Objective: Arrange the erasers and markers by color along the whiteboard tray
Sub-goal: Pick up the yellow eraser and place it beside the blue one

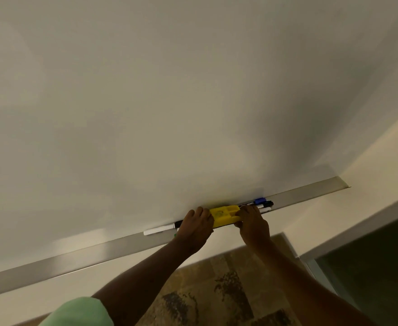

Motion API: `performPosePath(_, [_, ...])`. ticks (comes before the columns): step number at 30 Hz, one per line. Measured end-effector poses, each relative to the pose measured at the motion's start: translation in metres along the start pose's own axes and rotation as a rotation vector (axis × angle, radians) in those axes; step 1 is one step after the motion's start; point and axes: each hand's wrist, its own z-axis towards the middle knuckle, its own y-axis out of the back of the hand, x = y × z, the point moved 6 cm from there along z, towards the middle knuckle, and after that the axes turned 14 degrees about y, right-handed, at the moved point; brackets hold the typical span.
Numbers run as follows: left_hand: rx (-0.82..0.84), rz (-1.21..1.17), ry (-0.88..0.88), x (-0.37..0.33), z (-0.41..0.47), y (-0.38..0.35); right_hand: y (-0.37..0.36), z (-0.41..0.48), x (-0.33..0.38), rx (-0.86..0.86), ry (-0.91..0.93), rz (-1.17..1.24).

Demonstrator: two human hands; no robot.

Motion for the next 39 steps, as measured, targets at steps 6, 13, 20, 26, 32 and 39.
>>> performPosePath(6, [-0.076, -0.076, 0.024, 0.025, -0.021, 0.006, -0.005, -0.004, 0.016, -0.017, -0.012, 0.117])
performPosePath(13, [-0.184, -0.177, 0.083, 0.075, -0.065, 0.01, -0.023, 0.0, 0.069, -0.033, 0.11, 0.271])
performPosePath(20, [-0.161, -0.285, 0.175, 0.143, -0.128, 0.013, -0.038, 0.022, 0.148, -0.008, 0.321, 0.341])
performPosePath(26, [-0.199, -0.201, 0.273, 0.213, -0.192, 0.026, -0.064, 0.049, 0.232, 0.035, 0.383, 0.464])
performPosePath(32, [-0.163, -0.115, 0.348, 0.293, -0.263, 0.034, -0.093, 0.067, 0.337, 0.096, 0.536, 0.475])
performPosePath(39, [-0.129, -0.007, 0.432, 0.394, -0.346, 0.048, -0.126, 0.075, 0.465, 0.113, 0.736, 0.468])
